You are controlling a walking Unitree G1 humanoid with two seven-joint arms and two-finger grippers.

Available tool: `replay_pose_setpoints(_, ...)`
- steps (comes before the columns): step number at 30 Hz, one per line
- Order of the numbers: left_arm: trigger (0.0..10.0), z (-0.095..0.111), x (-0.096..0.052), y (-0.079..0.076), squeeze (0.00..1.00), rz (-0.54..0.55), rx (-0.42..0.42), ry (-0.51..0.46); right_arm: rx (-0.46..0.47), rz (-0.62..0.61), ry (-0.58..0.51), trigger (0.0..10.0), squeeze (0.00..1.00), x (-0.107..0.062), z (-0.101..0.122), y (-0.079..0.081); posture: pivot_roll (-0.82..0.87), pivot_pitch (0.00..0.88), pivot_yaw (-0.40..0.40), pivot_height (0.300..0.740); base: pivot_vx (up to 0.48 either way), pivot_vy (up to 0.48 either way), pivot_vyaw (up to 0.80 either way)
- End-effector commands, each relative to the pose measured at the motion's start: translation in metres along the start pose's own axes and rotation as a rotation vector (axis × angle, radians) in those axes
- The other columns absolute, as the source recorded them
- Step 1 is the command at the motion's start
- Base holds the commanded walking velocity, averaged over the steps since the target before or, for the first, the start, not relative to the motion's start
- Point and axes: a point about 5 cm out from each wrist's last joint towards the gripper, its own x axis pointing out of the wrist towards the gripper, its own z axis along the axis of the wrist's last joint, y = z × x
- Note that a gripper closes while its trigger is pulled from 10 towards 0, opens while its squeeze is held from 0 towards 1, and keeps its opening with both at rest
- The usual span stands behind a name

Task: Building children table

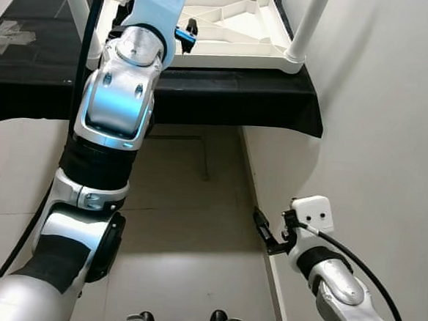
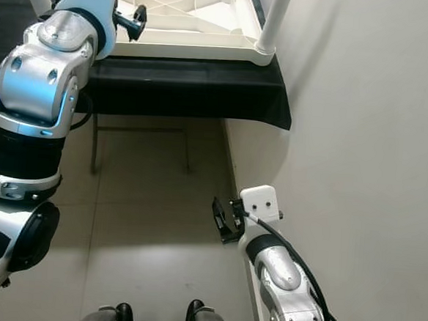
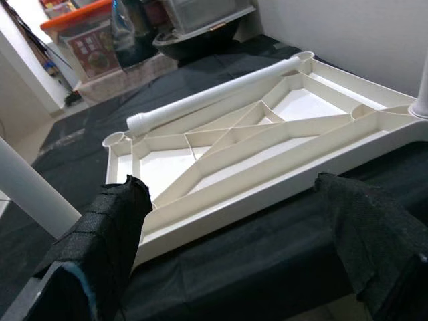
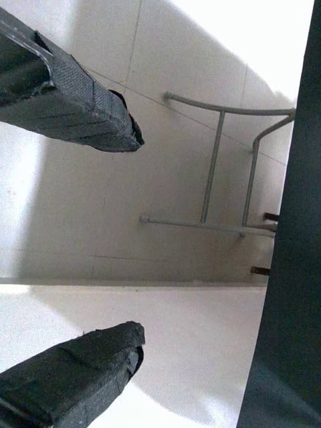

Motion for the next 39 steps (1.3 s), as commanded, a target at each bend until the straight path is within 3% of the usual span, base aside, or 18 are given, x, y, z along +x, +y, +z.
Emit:
replay_pose_setpoints(1,10.0,0.0055,-0.0005,-0.0028,0.00,-0.018,-0.014,-0.004,-0.004,-0.008,0.021,10.0,0.00,-0.0036,-0.0043,0.0001,-0.01,0.281,-0.081,0.740,0.000,0.000,0.00)
replay_pose_setpoints(10,10.0,0.0098,0.0006,-0.0060,0.00,-0.034,-0.046,-0.014,-0.012,-0.009,0.018,10.0,0.00,-0.0031,-0.0032,-0.0002,0.00,0.281,-0.077,0.740,0.000,0.000,0.00)
replay_pose_setpoints(14,10.0,0.0131,-0.0007,-0.0026,0.00,0.020,-0.051,-0.052,-0.017,-0.010,0.016,10.0,0.00,-0.0027,-0.0025,-0.0003,-0.01,0.281,-0.082,0.740,0.000,0.000,0.00)
replay_pose_setpoints(20,10.0,0.0111,-0.0035,-0.0106,0.00,-0.031,-0.059,-0.031,-0.015,-0.012,0.010,10.0,0.00,-0.0012,-0.0010,-0.0009,-0.01,0.281,-0.081,0.740,0.000,0.000,0.00)
replay_pose_setpoints(39,10.0,0.0120,-0.0024,-0.0098,0.00,-0.044,-0.072,-0.037,-0.023,-0.005,0.005,10.0,0.00,-0.0001,-0.0008,0.0014,0.00,0.283,-0.079,0.740,0.000,0.000,0.00)
